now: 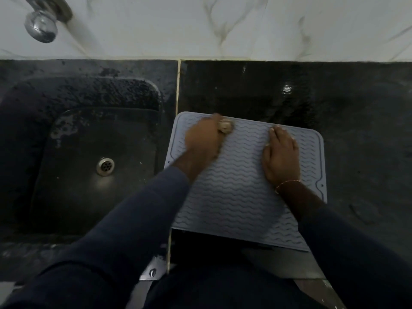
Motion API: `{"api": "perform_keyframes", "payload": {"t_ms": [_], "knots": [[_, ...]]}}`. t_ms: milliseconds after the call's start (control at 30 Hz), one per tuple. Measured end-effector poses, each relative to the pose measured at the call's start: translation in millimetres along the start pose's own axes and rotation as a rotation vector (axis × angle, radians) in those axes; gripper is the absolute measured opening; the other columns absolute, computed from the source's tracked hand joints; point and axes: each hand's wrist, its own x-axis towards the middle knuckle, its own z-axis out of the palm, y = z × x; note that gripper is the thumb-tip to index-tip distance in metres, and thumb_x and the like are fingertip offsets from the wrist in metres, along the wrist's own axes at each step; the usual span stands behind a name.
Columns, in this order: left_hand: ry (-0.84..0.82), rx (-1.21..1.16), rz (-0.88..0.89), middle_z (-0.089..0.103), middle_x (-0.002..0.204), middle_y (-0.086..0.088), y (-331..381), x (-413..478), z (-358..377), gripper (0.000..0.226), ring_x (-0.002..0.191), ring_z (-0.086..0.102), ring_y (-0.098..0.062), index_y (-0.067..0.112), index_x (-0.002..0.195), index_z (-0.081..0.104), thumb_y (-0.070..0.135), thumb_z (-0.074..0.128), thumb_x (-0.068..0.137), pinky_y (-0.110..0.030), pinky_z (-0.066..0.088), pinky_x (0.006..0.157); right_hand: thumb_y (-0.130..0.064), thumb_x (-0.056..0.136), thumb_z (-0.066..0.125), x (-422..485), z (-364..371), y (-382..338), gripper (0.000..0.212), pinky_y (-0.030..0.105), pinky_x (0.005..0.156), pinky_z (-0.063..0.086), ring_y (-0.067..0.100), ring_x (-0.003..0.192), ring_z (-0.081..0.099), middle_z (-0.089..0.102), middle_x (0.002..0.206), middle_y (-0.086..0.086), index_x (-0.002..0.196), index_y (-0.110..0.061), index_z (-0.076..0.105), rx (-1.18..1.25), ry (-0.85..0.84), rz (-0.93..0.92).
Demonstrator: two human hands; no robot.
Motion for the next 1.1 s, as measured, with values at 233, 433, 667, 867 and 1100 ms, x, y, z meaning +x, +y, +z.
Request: {"api": "perform_keyframes", "payload": {"t_ms": [233, 433, 667, 867, 1100], "knots": [[0.146, 0.101, -0.124, 0.066, 0.101, -0.012, -52.3, 3.9, -37.6, 0.028, 0.093, 0.062, -0.035, 0.020, 0.111, 0.055, 0.040, 0.054, 0.092, -0.037, 0.044, 0.072, -0.032, 0.098, 0.029, 1.4, 1.6, -2.2, 0.053, 0.043, 0.119, 0.013, 0.023, 0.144, 0.025, 0.033, 0.154, 0.010, 0.146, -0.009, 0.035, -0.016, 0.010, 0.021], [-0.119, 0.012, 0.186, 0.063, 0.108, -0.006, 66.1, 14.3, 27.8, 0.028, 0.098, 0.060, -0.026, 0.021, 0.113, 0.056, 0.041, 0.051, 0.093, -0.035, 0.044, 0.075, -0.030, 0.099, 0.035, 1.8, 0.7, -1.7, 0.050, 0.043, 0.119, 0.016, 0.021, 0.143, 0.027, 0.035, 0.153, 0.008, 0.145, -0.012, 0.038, 0.025, 0.010, 0.022], [-0.028, 0.163, 0.075, 0.064, 0.093, 0.000, -12.7, 30.1, -9.3, 0.019, 0.089, 0.063, -0.026, 0.023, 0.105, 0.059, 0.034, 0.052, 0.092, -0.032, 0.041, 0.069, -0.031, 0.097, 0.030, -1.2, -0.4, -1.2, 0.053, 0.043, 0.120, 0.013, 0.021, 0.144, 0.025, 0.034, 0.154, 0.009, 0.146, -0.011, 0.037, 0.071, 0.020, 0.028], [-0.058, 0.233, -0.023, 0.068, 0.103, -0.010, -52.6, 38.4, -45.6, 0.026, 0.095, 0.065, -0.035, 0.025, 0.110, 0.062, 0.036, 0.056, 0.088, -0.042, 0.052, 0.081, -0.028, 0.099, 0.033, -1.3, 1.2, 0.0, 0.051, 0.041, 0.120, 0.010, 0.021, 0.144, 0.024, 0.033, 0.154, 0.008, 0.146, -0.011, 0.036, 0.072, 0.025, 0.026], [0.016, 0.343, -0.034, 0.067, 0.101, -0.013, -59.0, 32.7, -55.2, 0.025, 0.092, 0.064, -0.037, 0.019, 0.106, 0.060, 0.035, 0.054, 0.089, -0.040, 0.049, 0.074, -0.027, 0.098, 0.037, -0.5, 2.2, -1.5, 0.050, 0.041, 0.119, 0.011, 0.021, 0.144, 0.026, 0.035, 0.153, 0.009, 0.145, -0.011, 0.037, 0.063, 0.034, 0.035]]}}
